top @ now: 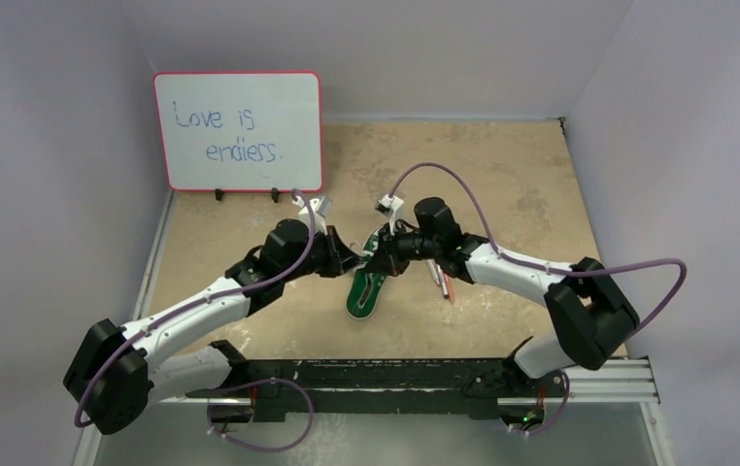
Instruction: Tie the shoes
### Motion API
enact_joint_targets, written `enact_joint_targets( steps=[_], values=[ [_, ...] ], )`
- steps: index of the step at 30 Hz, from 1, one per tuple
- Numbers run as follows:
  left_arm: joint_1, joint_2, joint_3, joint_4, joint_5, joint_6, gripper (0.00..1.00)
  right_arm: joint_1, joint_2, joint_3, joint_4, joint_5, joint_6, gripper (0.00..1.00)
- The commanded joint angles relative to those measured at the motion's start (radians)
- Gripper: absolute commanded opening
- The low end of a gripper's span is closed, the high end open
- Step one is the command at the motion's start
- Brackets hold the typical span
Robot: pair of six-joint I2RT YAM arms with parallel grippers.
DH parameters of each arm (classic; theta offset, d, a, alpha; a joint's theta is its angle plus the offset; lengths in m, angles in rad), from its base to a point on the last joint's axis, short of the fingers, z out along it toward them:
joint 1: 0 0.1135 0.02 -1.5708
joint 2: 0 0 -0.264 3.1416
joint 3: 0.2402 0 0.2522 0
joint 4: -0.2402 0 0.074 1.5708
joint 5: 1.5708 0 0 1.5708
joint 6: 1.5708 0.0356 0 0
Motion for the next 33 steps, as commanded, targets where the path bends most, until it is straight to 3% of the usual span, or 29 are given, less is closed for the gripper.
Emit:
enact_joint_targets(
  steps=[1, 4, 9, 12, 16, 22, 28, 33],
  values=[
    [0.004, 0.004, 0.059, 0.035, 0.022, 0.007, 0.02, -0.005, -0.139, -0.002, -0.141, 0.076, 0.100, 0.00],
    [0.017, -0.009, 0.069, -0.035, -0.072, 0.035, 0.36, -0.008, -0.285, -0.088, -0.244, 0.198, 0.194, 0.00],
    [0.034, 0.087, 0.148, -0.196, -0.294, 0.114, 0.53, -0.010, -0.399, -0.143, -0.361, 0.280, 0.214, 0.00],
    [0.035, 0.191, 0.195, -0.197, -0.358, 0.170, 0.53, -0.010, -0.431, -0.159, -0.352, 0.298, 0.213, 0.00],
    [0.034, 0.365, 0.286, -0.230, -0.472, 0.200, 0.46, -0.013, -0.438, -0.155, -0.342, 0.303, 0.203, 0.00],
    [0.020, 0.530, 0.336, -0.183, -0.534, 0.266, 0.45, -0.014, -0.448, -0.154, -0.352, 0.301, 0.179, 0.00],
    [0.011, 0.584, 0.284, -0.070, -0.425, 0.251, 0.45, -0.014, -0.465, -0.163, -0.356, 0.303, 0.172, 0.00],
    [-0.017, 0.592, 0.267, -0.067, -0.463, 0.236, 0.47, -0.014, -0.460, -0.168, -0.338, 0.285, 0.174, 0.00]
  ],
)
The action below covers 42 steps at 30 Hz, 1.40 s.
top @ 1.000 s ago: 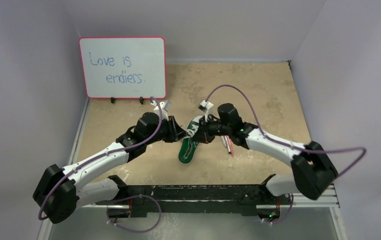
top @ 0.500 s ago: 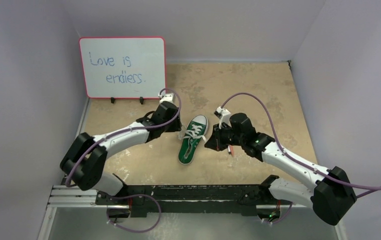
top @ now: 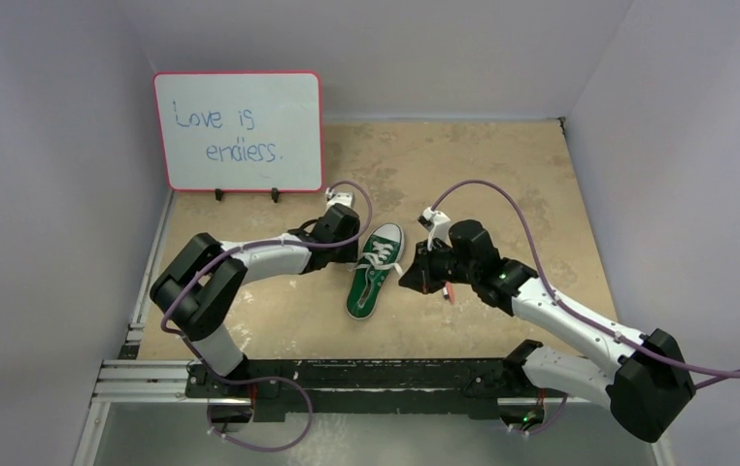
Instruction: Tie the shoes
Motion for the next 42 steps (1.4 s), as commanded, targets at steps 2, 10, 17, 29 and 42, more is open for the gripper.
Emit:
enact_joint_targets(
  steps=[2, 10, 17, 29, 42],
  values=[
    [-0.028, 0.000, -0.024, 0.103, -0.031, -0.005, 0.47, -0.006, -0.012, -0.004, 0.021, 0.003, -0.013, 0.00],
    [-0.055, 0.130, 0.004, 0.054, -0.196, 0.007, 0.39, -0.008, -0.044, -0.021, -0.008, 0.019, -0.007, 0.00],
    [-0.053, -0.013, -0.043, -0.042, -0.415, -0.050, 0.00, -0.007, -0.128, -0.023, -0.174, 0.126, 0.018, 0.00],
    [-0.053, -0.472, -0.224, -0.244, -0.591, -0.302, 0.00, -0.013, -0.317, 0.051, -0.731, 0.720, 0.578, 0.00],
    [0.007, -0.345, -0.217, -0.211, -0.611, -0.283, 0.00, -0.281, -0.288, -0.007, -0.728, 0.905, 0.666, 0.00]
  ],
)
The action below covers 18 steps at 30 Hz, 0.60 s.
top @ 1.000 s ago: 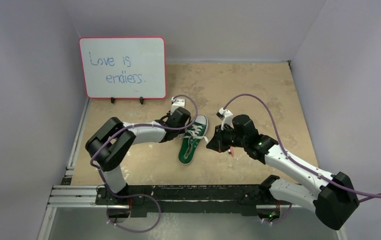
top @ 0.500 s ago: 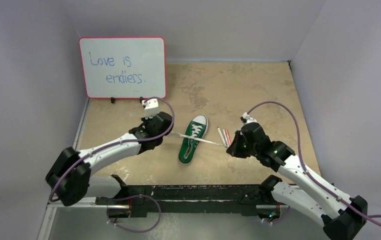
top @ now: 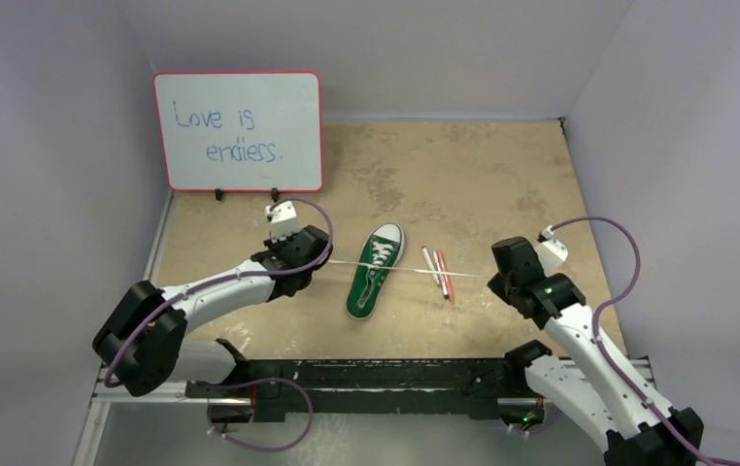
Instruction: Tie the shoes
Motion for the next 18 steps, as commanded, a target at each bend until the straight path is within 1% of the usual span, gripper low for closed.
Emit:
enact_joint_targets(
  steps=[1, 6, 8, 11, 15, 18],
  values=[
    [0.035, 0.033, 0.004, 0.017, -0.041, -0.023, 0.00, -0.046, 0.004, -0.040, -0.020, 0.090, 0.101, 0.00],
    [0.052, 0.071, -0.019, -0.009, -0.037, -0.085, 0.00, -0.086, -0.002, -0.066, -0.022, 0.090, 0.146, 0.00],
    [0.054, 0.084, -0.029, -0.018, -0.026, -0.110, 0.00, -0.112, -0.012, -0.083, -0.019, 0.065, 0.162, 0.00],
    [0.057, 0.088, -0.040, -0.018, -0.007, -0.141, 0.00, -0.171, -0.032, -0.126, 0.031, -0.006, 0.150, 0.00],
    [0.059, 0.086, -0.058, -0.015, 0.039, -0.200, 0.00, -0.224, -0.032, -0.137, 0.046, -0.033, 0.149, 0.00],
    [0.065, 0.078, -0.072, -0.014, 0.054, -0.243, 0.00, -0.259, -0.038, -0.167, 0.093, -0.050, 0.137, 0.00]
  ],
)
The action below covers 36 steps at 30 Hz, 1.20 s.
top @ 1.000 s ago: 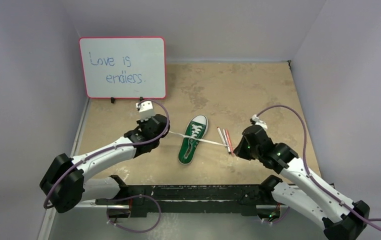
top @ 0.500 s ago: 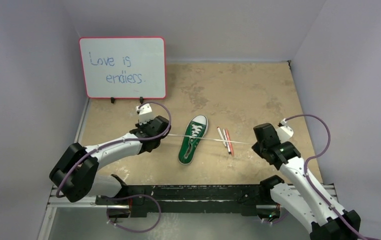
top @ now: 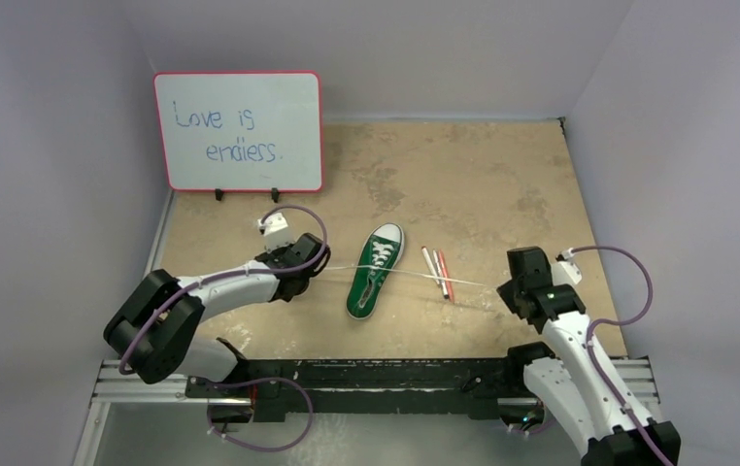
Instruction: Tie the shoes
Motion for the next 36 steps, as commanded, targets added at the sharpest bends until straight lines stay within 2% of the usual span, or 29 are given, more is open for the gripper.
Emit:
enact_joint_targets(
  steps=[1, 3, 4, 5, 6, 7, 9, 11, 13, 17, 20, 22, 26, 32, 36],
  values=[
    [0.019, -0.016, -0.020, -0.012, 0.006, -0.091, 0.00, -0.049, -0.010, -0.031, 0.058, -0.005, 0.002, 0.00],
    [0.021, -0.047, -0.012, -0.022, 0.019, -0.095, 0.00, -0.049, -0.023, -0.019, 0.081, -0.025, -0.064, 0.00],
    [0.022, -0.067, -0.004, -0.037, 0.025, -0.098, 0.06, -0.048, -0.039, -0.007, 0.128, -0.039, -0.163, 0.03],
    [0.021, -0.091, 0.008, -0.058, 0.033, -0.098, 0.19, -0.047, -0.057, 0.019, 0.156, -0.094, -0.250, 0.20],
    [0.021, -0.115, 0.022, -0.080, 0.039, -0.092, 0.38, -0.047, -0.078, 0.042, 0.196, -0.177, -0.352, 0.39],
    [0.021, -0.142, 0.042, -0.112, 0.039, -0.089, 0.51, -0.047, -0.098, 0.069, 0.218, -0.272, -0.425, 0.48],
    [0.021, -0.199, 0.075, -0.166, 0.034, -0.069, 0.63, -0.047, -0.121, 0.114, 0.268, -0.482, -0.563, 0.71],
    [0.022, -0.246, 0.104, -0.200, 0.042, -0.023, 0.67, -0.045, -0.061, 0.146, 0.339, -0.737, -0.664, 0.81],
    [0.020, -0.267, 0.138, -0.181, 0.097, 0.057, 0.69, -0.004, 0.039, 0.195, 0.339, -0.858, -0.753, 0.79],
    [0.010, -0.226, 0.097, 0.055, 0.320, 0.254, 0.70, 0.257, 0.222, 0.261, 0.425, -0.782, -0.879, 0.78],
    [-0.006, -0.119, 0.111, 0.094, 0.328, 0.319, 0.70, 0.393, 0.406, 0.318, 0.466, -0.698, -0.948, 0.77],
    [-0.022, -0.085, 0.105, 0.152, 0.324, 0.362, 0.70, 0.427, 0.518, 0.341, 0.473, -0.657, -0.976, 0.73],
    [-0.038, -0.061, 0.095, 0.252, 0.390, 0.435, 0.71, 0.455, 0.633, 0.311, 0.537, -0.661, -1.003, 0.71],
    [-0.038, -0.022, 0.109, 0.218, 0.342, 0.373, 0.74, 0.501, 0.775, 0.299, 0.616, -0.569, -1.016, 0.72],
    [-0.038, 0.033, 0.125, 0.180, 0.351, 0.339, 0.78, 0.520, 0.828, 0.321, 0.610, -0.471, -0.967, 0.69]
  ],
)
